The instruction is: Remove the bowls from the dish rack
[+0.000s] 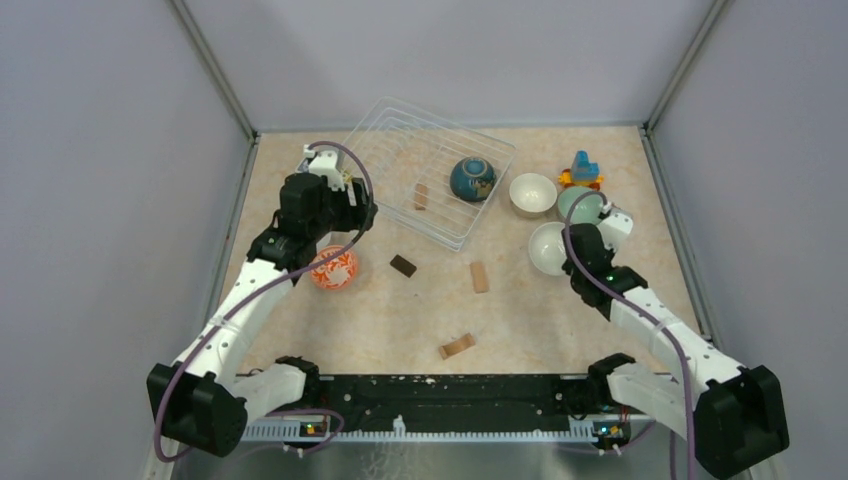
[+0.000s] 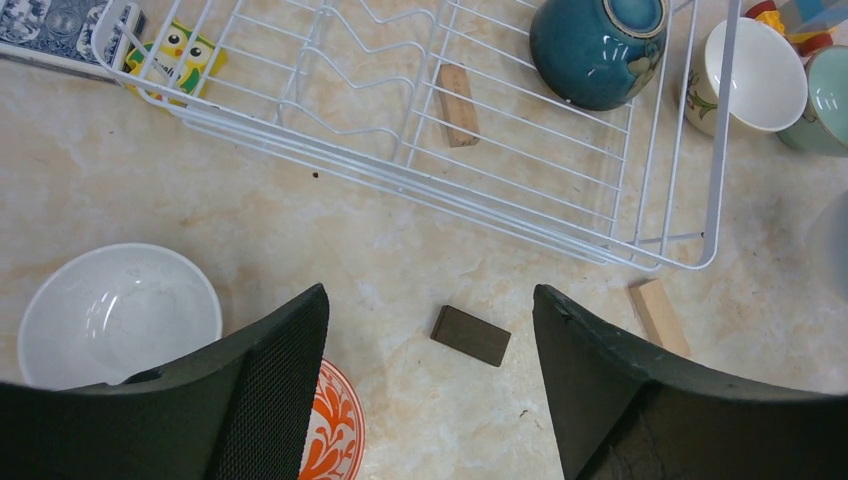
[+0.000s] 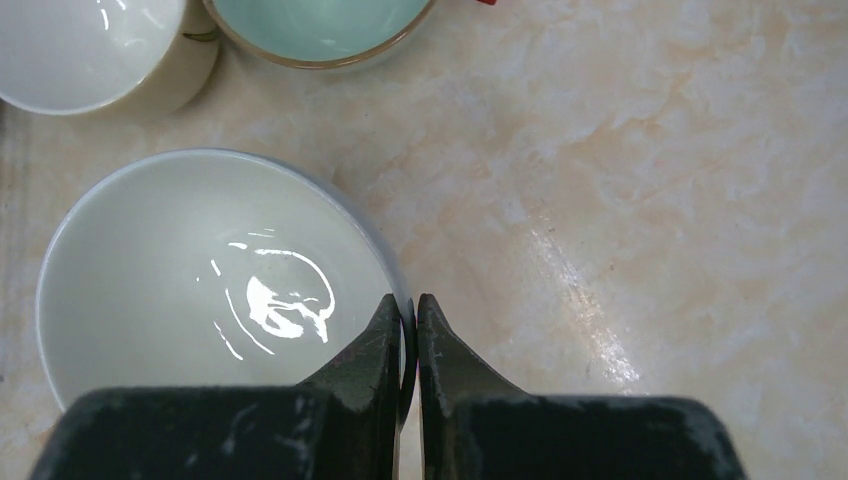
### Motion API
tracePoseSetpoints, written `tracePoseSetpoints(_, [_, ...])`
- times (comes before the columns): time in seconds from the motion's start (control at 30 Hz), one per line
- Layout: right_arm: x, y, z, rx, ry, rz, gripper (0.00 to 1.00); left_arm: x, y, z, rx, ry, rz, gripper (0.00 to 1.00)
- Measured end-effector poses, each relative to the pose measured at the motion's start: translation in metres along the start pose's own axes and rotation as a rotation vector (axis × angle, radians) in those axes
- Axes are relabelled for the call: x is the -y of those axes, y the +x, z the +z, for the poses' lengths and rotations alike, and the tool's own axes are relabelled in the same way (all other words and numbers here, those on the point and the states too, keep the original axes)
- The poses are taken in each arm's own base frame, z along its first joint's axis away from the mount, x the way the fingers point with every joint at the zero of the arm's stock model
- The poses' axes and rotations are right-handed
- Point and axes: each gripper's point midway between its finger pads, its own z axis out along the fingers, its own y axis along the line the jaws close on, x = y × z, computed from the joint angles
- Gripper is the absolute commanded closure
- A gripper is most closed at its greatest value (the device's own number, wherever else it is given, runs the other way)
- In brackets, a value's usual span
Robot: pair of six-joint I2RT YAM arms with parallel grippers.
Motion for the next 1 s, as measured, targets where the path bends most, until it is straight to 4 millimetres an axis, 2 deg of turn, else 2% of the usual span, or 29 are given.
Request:
tracePoseSetpoints(0.27, [0.027, 0.012, 0.026, -0.114, 0.089, 0.107, 1.0, -0.001, 0.0, 0.0, 0.0, 0.0, 0.026, 0.18])
tracePoseSetpoints(0.4, [0.039, 0.014, 0.032, -0.136, 0.131, 0.14, 1.0, -0.001, 0.0, 0.0, 0.0, 0.001, 0.028, 0.18])
tracePoseSetpoints(0.77, [0.045, 0.014, 0.038, -0.156, 0.143, 0.207, 1.0, -0.002, 0.004, 0.001, -0.008, 0.0, 0.036, 0.17])
tracePoseSetpoints(0.93, [0.045, 0.016, 0.039, -0.161, 0.142, 0.21, 0.76, -0.003, 0.004, 0.001, -0.008, -0.001, 0.045, 0.16])
tracePoseSetpoints(1.0, [0.046, 0.016, 0.039, -0.158, 0.146, 0.217, 0.7, -0.003, 0.005, 0.001, -0.009, 0.0, 0.047, 0.16])
